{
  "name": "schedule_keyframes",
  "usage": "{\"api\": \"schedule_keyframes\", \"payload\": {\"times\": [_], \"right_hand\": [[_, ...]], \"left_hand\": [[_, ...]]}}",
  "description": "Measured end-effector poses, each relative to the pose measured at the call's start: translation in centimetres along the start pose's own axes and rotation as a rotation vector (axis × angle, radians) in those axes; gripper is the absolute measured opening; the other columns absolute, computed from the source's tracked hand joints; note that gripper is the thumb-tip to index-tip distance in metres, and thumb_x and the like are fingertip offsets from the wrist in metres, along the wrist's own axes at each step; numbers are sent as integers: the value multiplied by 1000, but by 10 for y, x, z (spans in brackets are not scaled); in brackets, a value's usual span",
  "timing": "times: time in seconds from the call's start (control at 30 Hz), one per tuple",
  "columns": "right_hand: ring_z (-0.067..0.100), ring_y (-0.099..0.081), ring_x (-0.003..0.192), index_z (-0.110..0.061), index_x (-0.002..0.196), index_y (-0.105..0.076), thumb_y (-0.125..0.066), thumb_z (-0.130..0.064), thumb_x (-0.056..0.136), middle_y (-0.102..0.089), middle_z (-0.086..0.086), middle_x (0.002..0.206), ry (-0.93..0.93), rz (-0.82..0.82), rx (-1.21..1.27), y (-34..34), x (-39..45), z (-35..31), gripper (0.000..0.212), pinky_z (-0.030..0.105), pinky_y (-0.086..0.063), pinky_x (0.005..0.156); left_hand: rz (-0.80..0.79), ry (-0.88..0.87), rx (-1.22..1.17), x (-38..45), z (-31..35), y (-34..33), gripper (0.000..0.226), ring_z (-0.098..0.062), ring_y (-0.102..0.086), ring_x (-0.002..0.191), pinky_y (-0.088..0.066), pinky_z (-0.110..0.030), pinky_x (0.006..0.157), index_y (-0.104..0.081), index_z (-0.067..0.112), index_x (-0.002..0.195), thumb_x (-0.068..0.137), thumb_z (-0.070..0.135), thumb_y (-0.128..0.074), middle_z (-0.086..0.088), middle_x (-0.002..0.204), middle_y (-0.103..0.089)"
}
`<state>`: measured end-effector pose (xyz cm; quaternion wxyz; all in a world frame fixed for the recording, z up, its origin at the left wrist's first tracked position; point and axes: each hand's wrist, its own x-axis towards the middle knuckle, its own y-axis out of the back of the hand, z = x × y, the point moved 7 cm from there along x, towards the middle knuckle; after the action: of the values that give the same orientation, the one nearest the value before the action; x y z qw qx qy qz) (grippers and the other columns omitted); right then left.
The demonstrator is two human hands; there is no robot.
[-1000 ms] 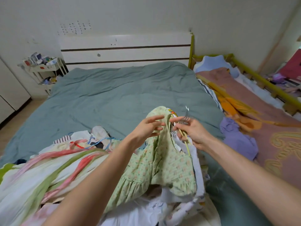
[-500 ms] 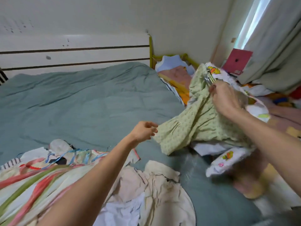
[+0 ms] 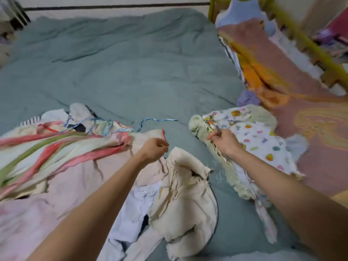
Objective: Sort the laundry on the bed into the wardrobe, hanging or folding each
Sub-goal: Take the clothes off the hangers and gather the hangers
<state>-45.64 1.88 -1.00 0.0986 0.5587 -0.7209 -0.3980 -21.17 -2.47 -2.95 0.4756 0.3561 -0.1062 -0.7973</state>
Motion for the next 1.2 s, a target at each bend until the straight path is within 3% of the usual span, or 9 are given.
{"api": "schedule_keyframes", "payload": {"times": [0.13,0.27,0.37,0.5,0.6,0.73,0.9,1.07,1.2], "right_hand": [[9,-47,59,-20,80,-71,-51,-3,92,-53,-8,68,19,-192,20,-55,7,12,29,21,-34,51],[11,-53,81,-16,86,-72,-49,-5,93,-61,-1,104,70,-234,45,-82,10,0,26,23,-36,66],[16,-56,91,-10,93,-72,-50,-6,95,-62,1,104,86,-172,108,-81,18,-22,22,23,-38,68],[8,-47,67,-10,95,-70,-49,-6,96,-61,1,97,73,-136,184,-92,33,-54,21,20,-32,52],[12,-39,54,-7,95,-69,-53,-9,95,-56,2,75,28,-158,203,-116,44,-75,16,20,-30,43],[8,-39,42,-7,97,-67,-56,-10,95,-52,-2,66,-40,-182,262,-153,55,-94,12,11,-25,33],[7,-42,46,-15,93,-68,-62,-17,92,-56,-2,64,-133,-186,264,-202,72,-113,6,17,-27,37],[7,-37,45,-11,96,-69,-58,-18,94,-56,1,68,-154,-175,279,-232,98,-135,13,16,-24,33],[14,-32,46,-9,96,-68,-57,-14,95,-53,5,71,-215,-169,336,-247,115,-139,12,16,-22,30]], "left_hand": [[23,62,21,-4,-44,-16,22,-15,-56,81,-43,-23,69,-68,1,110,90,6,-59,-12,98,-67],[64,117,76,-12,-71,-10,28,-24,-62,101,-45,-24,80,-66,2,117,90,6,-56,-13,116,-66],[144,154,115,-19,-87,21,27,-29,-62,107,-47,-30,87,-67,0,114,91,8,-57,-14,118,-67],[257,162,163,-18,-103,65,28,-33,-65,95,-47,-33,77,-71,0,98,84,20,-57,-16,102,-71],[303,116,182,1,-114,93,26,-32,-63,102,-45,-30,81,-71,5,110,88,9,-57,-15,111,-70],[332,168,254,43,-146,124,38,-35,-62,93,-41,-31,67,-71,16,98,83,50,-68,-13,98,-68],[345,268,639,80,-195,162,57,-33,-35,130,-32,-39,106,-46,19,138,87,41,-58,-10,141,-43],[223,169,848,122,-216,175,58,-30,-21,142,-12,-42,117,-45,28,138,89,58,-50,-3,148,-41],[15,184,894,136,-219,175,52,-30,-48,124,-31,-38,108,-63,16,118,88,48,-35,-11,124,-61]]}}
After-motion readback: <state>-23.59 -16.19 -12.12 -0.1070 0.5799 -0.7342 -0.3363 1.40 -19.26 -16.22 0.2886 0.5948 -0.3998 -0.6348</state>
